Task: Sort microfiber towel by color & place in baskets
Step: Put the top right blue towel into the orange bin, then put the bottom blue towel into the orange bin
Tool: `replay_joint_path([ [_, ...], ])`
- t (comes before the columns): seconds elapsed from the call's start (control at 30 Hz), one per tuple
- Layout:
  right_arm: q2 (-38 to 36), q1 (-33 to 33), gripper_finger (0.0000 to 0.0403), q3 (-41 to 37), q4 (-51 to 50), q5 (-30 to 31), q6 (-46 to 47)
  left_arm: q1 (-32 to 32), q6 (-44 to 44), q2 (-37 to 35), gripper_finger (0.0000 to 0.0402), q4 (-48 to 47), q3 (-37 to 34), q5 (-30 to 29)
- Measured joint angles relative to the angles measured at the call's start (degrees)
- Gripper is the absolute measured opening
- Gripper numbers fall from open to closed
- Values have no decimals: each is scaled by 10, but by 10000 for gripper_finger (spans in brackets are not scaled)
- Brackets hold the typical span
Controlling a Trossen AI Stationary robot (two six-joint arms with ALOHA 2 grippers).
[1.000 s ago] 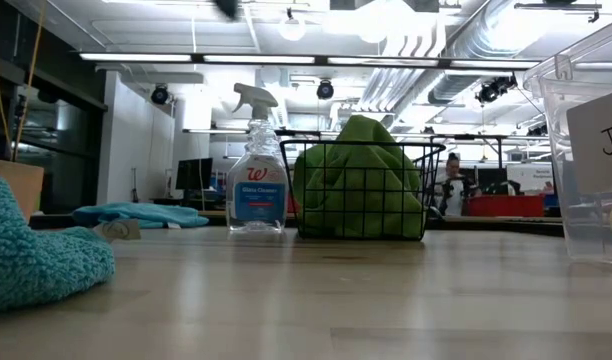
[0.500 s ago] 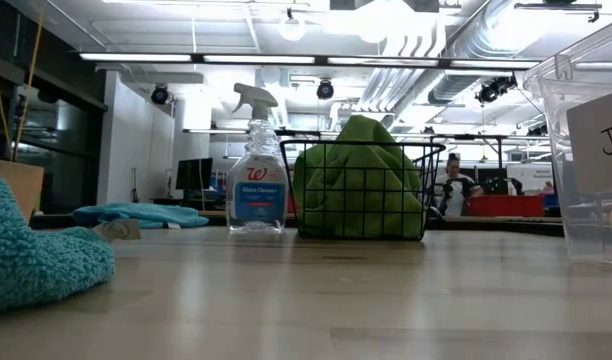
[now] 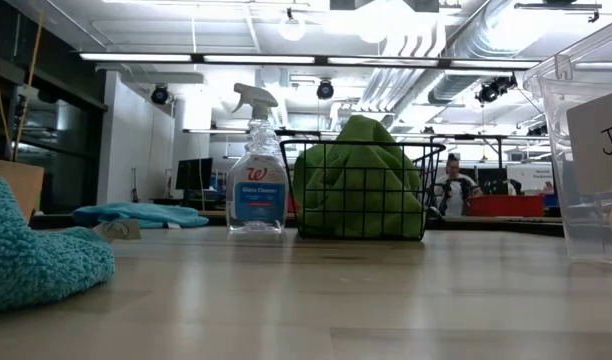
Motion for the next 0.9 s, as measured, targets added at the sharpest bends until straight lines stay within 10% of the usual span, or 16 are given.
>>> replay_joint_path([
  [0.33,0,0,268,0,0,0,1,4,16,-48,240,-48,0,62],
  [0.9,0,0,268,0,-21,-2,30,80,89,-48,248,-35,27,32],
])
